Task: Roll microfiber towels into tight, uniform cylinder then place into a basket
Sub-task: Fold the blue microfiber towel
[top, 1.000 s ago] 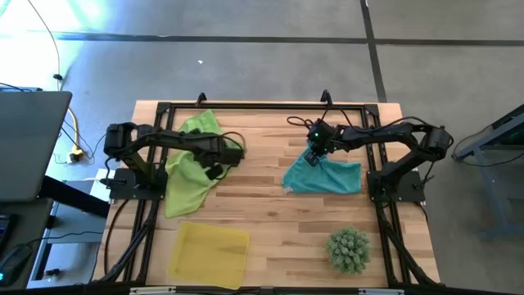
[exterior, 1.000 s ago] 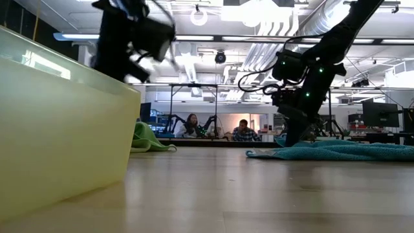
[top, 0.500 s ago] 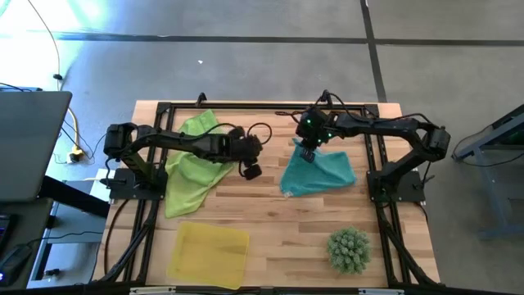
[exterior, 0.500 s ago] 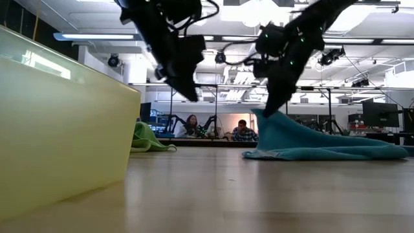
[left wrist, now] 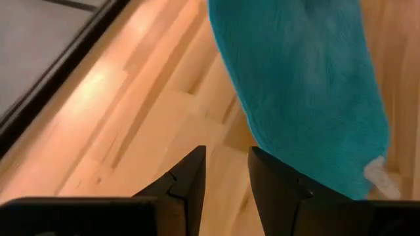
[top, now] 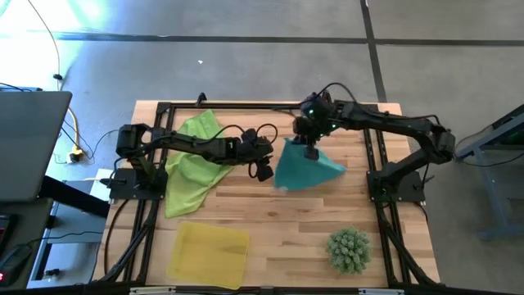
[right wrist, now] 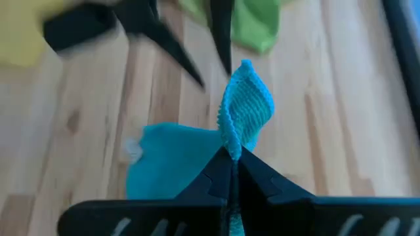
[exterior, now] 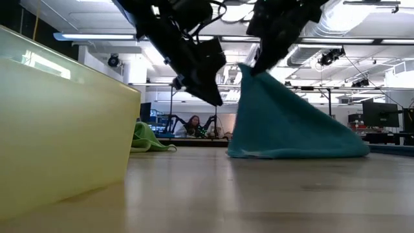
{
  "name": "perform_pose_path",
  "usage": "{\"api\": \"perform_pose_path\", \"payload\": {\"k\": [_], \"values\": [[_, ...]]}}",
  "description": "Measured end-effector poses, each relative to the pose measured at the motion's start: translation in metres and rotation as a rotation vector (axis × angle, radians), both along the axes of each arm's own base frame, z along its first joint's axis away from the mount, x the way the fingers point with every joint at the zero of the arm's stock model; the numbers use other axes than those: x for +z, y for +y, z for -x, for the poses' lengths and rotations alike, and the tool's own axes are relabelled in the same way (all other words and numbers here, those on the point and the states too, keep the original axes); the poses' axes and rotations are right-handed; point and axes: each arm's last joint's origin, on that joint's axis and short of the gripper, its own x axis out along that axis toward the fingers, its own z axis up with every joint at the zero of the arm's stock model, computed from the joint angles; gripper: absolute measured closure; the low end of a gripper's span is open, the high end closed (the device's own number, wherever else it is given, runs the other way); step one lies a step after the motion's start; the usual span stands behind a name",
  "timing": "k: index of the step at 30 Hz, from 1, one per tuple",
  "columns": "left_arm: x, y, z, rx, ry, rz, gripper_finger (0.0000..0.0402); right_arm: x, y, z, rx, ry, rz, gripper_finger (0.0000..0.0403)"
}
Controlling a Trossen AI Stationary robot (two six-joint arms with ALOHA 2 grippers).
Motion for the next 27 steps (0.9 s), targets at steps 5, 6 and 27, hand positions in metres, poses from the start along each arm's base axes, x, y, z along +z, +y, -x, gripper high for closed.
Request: {"api": "perform_pose_path", "payload": {"k": [5,6,27], "values": [[-0.006,0.001,-0.009,-0.027,-0.062,0.021,0.0298,0.026,-0.002,0.021,-0.024,-0.097,0.054,0.0402],[-0.005,0.001,-0.011,-0.039,-0.082,0.024,0.0298,0.030,-0.002,0.024,-0.027,-0.112,0.061,0.0402],[0.031,0.001,-0.031,-0.357,-0.340,-0.332,0.0298,0.038,0.015,0.050,0.418,-0.163,0.090,0.0402]]}}
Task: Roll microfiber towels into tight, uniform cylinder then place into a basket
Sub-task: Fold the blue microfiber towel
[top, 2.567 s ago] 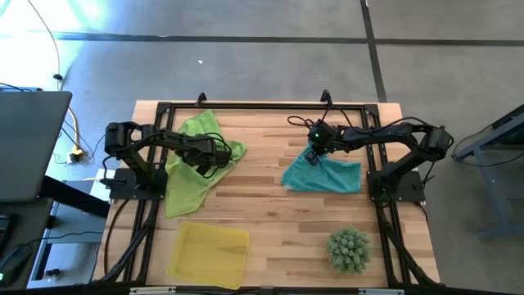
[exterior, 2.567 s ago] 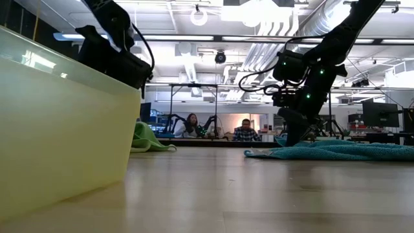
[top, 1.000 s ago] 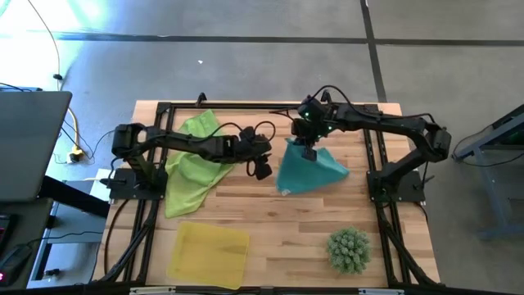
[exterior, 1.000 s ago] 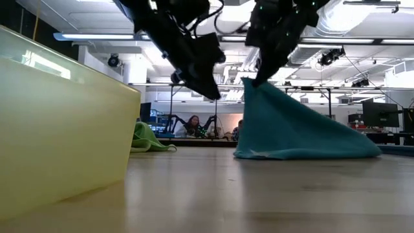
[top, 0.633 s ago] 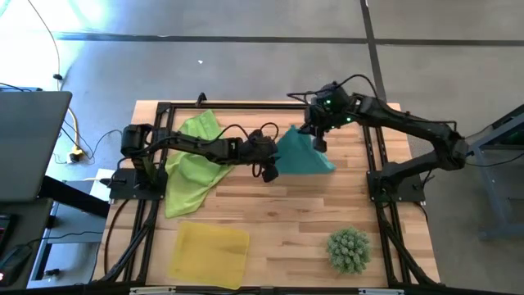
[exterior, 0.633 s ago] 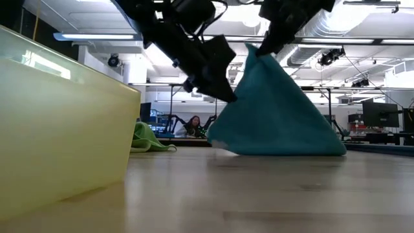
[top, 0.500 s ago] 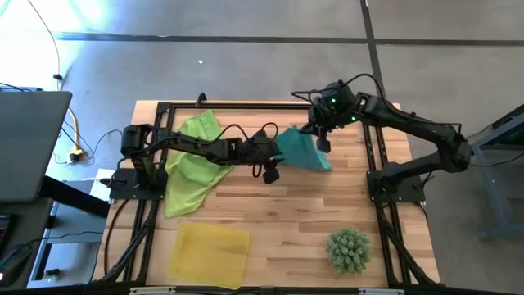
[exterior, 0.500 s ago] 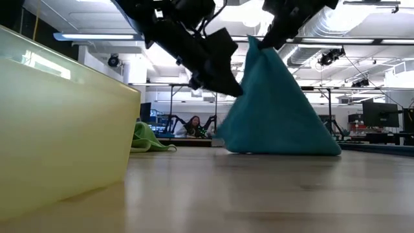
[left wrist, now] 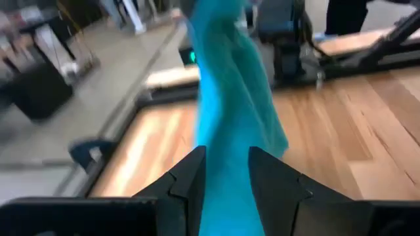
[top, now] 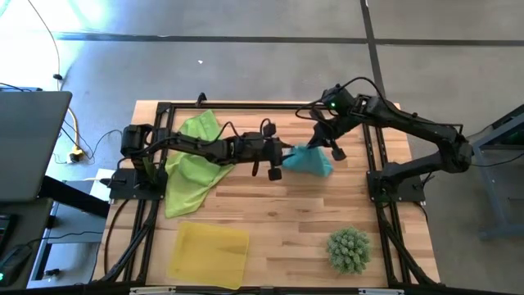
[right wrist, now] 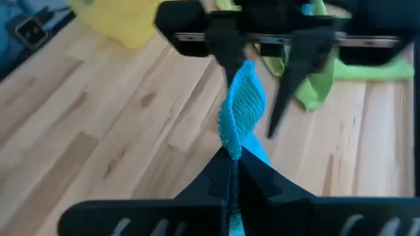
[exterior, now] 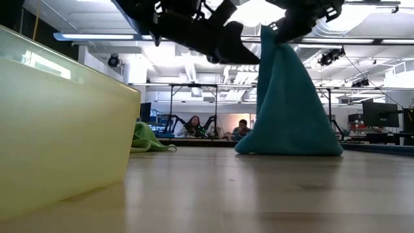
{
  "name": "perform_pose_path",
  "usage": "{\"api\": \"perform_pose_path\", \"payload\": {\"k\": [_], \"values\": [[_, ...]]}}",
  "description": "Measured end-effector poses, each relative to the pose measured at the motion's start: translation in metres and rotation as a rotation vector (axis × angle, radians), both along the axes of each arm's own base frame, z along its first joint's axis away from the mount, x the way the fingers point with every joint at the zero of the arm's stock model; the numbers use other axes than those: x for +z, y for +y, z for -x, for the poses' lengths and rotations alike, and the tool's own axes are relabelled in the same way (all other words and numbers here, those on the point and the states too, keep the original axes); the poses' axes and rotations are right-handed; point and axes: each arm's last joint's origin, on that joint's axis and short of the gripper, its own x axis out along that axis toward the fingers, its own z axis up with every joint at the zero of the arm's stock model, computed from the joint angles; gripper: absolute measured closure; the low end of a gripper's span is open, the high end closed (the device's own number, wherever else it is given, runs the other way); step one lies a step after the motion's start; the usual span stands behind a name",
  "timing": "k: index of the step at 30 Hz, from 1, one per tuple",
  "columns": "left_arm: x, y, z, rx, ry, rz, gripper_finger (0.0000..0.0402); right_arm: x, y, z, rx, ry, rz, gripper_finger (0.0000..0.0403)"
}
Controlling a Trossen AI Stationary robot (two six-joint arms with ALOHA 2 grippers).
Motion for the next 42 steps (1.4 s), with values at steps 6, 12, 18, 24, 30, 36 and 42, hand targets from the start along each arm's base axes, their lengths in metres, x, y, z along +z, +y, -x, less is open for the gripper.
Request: {"api": "perform_pose_path", "payload": {"k": [6,12,18,24,30,36,42], "values": [[0.007,0.001,-0.002,-0.005,-0.059,-0.043,0.0298,-0.001,0.002,0.001,0.096,-0.015,0.082,0.0402],[0.006,-0.002,-0.002,-0.094,-0.055,-0.020,0.0298,0.000,0.002,-0.001,0.107,-0.039,0.106,0.0402],[0.006,-0.001,-0.002,-0.088,-0.054,-0.016,0.0298,0.001,0.001,-0.002,0.106,-0.059,0.117,0.0402],[0.003,0.000,-0.001,-0.061,-0.038,0.036,0.0298,0.002,0.001,-0.002,0.092,-0.058,0.090,0.0402],[-0.002,0.000,-0.002,-0.041,-0.033,0.110,0.0298,0.003,0.000,-0.004,-0.032,-0.027,-0.042,0.0402],[-0.014,0.000,-0.006,-0.029,-0.023,0.155,0.0298,0.003,0.002,-0.005,-0.073,-0.020,-0.090,0.0402],[-0.021,0.001,-0.007,-0.022,0.007,0.176,0.0298,0.008,0.007,-0.014,-0.032,-0.097,-0.052,0.0402]]}}
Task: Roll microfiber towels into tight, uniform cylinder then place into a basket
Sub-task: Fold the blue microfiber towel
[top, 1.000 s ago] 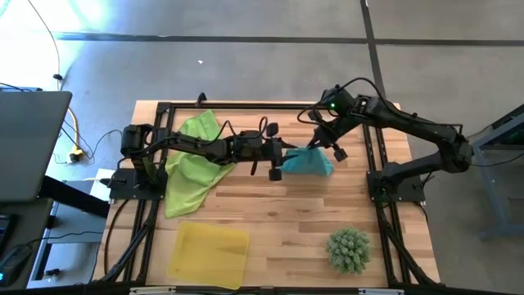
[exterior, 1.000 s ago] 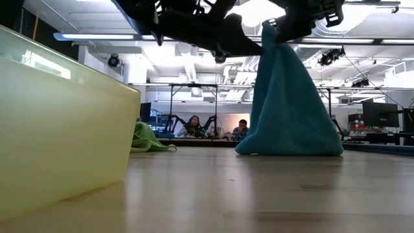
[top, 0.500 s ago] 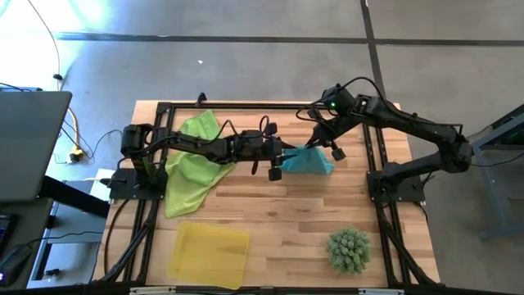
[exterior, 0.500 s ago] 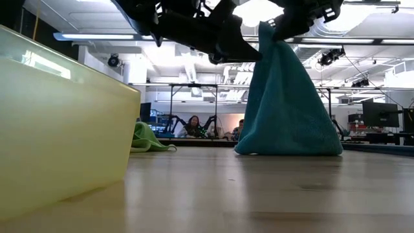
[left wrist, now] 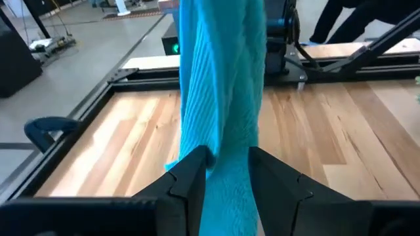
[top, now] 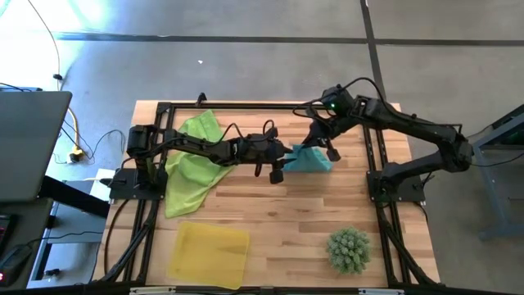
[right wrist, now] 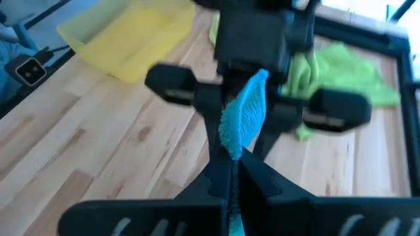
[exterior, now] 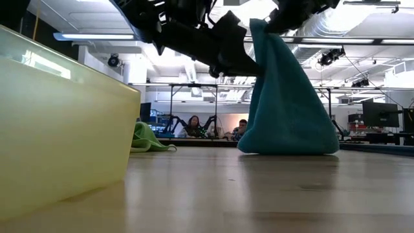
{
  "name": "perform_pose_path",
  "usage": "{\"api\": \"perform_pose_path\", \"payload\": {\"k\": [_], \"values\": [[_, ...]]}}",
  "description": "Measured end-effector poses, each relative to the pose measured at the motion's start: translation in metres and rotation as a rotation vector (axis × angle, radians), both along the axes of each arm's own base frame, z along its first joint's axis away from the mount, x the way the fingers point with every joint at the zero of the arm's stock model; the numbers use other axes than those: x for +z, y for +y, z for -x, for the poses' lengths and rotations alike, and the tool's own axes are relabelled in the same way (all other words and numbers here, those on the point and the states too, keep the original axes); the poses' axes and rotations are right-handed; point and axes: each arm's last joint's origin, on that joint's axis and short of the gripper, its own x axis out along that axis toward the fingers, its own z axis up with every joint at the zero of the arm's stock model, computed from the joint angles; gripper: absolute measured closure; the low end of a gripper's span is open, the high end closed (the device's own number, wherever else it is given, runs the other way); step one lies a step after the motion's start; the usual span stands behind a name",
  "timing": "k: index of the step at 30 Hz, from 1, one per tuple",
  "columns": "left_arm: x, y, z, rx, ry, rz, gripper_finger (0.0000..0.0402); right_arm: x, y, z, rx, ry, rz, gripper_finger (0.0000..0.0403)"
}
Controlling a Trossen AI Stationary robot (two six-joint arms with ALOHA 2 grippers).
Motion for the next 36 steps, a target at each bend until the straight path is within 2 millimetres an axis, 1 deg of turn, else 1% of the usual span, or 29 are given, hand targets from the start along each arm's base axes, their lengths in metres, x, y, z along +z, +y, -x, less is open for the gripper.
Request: {"api": "perform_pose_path", "payload": {"k": [7,13,16,21,25,29,36], "values": [[-0.007,-0.001,0.003,0.014,0.067,0.056,0.0298,0.006,0.005,-0.008,0.030,-0.087,0.041,0.0402],[-0.012,-0.002,0.005,0.030,0.114,0.104,0.0298,0.010,0.005,-0.008,0.033,-0.099,0.046,0.0402],[-0.014,-0.002,0.006,0.031,0.128,0.108,0.0298,0.022,0.006,-0.008,0.024,-0.114,0.041,0.0402],[-0.014,0.000,0.006,0.034,0.130,0.099,0.0298,0.047,0.008,-0.001,-0.009,-0.105,-0.005,0.0402],[-0.011,0.003,0.005,0.037,0.094,0.093,0.0298,0.063,0.010,0.003,-0.017,-0.109,-0.017,0.0402],[-0.009,0.004,0.004,0.032,0.077,0.082,0.0298,0.067,0.011,0.004,-0.002,-0.124,-0.022,0.0402],[-0.010,0.003,0.005,0.028,0.097,0.080,0.0298,0.066,0.013,0.005,0.020,-0.118,-0.012,0.0402]]}}
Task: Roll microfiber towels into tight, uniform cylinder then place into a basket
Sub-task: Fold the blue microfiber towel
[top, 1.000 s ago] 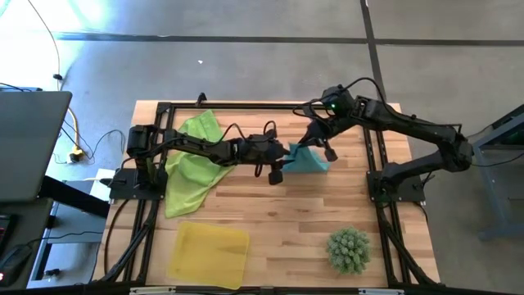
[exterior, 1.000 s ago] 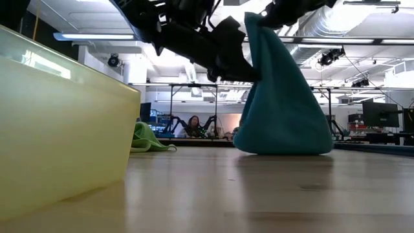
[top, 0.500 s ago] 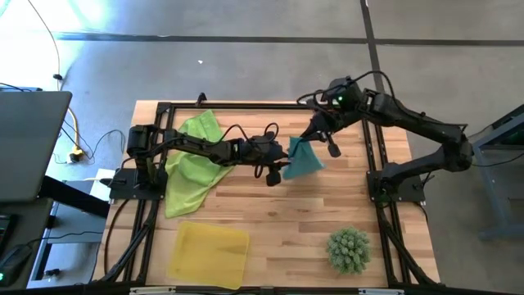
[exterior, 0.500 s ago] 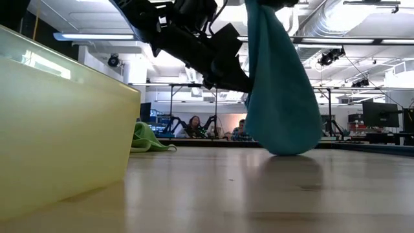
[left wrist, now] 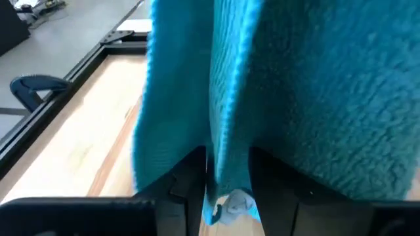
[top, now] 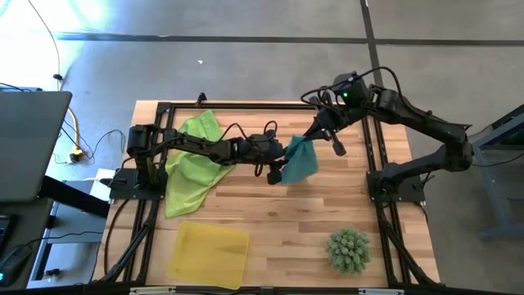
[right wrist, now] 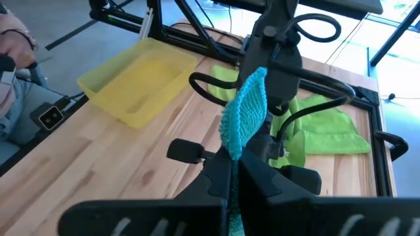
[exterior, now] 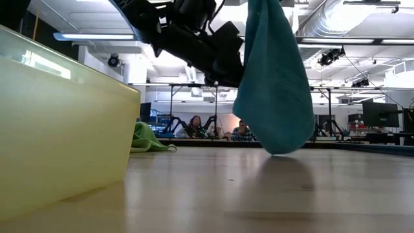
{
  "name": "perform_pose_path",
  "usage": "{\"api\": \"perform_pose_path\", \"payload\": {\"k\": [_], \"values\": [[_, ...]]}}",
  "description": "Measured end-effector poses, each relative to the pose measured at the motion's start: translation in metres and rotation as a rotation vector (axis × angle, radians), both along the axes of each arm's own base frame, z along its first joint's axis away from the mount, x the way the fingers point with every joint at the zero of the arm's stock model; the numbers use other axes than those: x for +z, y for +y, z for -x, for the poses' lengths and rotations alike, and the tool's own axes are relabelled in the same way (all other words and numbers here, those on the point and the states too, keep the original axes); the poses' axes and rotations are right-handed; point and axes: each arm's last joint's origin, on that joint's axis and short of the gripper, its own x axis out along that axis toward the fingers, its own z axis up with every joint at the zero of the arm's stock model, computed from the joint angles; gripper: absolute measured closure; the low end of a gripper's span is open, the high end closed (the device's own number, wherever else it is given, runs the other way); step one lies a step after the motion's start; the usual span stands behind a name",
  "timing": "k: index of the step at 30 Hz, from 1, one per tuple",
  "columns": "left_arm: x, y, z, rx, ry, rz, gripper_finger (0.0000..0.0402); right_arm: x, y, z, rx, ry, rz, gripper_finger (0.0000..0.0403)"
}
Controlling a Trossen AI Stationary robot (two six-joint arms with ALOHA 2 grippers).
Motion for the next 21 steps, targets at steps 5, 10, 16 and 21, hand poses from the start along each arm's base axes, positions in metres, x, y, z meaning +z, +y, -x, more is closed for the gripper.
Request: {"api": "perform_pose_path", "payload": {"k": [5,10,16,21], "values": [[-0.0041,-0.0004,0.0020,0.007,0.042,0.024,0.0299,-0.0001,0.0000,0.0001,0.002,0.000,0.003,0.0402],[-0.0054,-0.0006,0.0027,0.017,0.052,0.045,0.0321,-0.0001,-0.0001,0.0001,0.022,-0.013,0.039,0.0402],[-0.0059,-0.0006,0.0030,0.022,0.057,0.052,0.0373,-0.0002,-0.0001,0.0001,0.030,-0.016,0.053,0.0402],[-0.0035,0.0003,0.0090,0.105,0.104,0.044,0.0396,-0.0039,0.0001,0.0017,0.038,0.011,0.075,0.0402]]}}
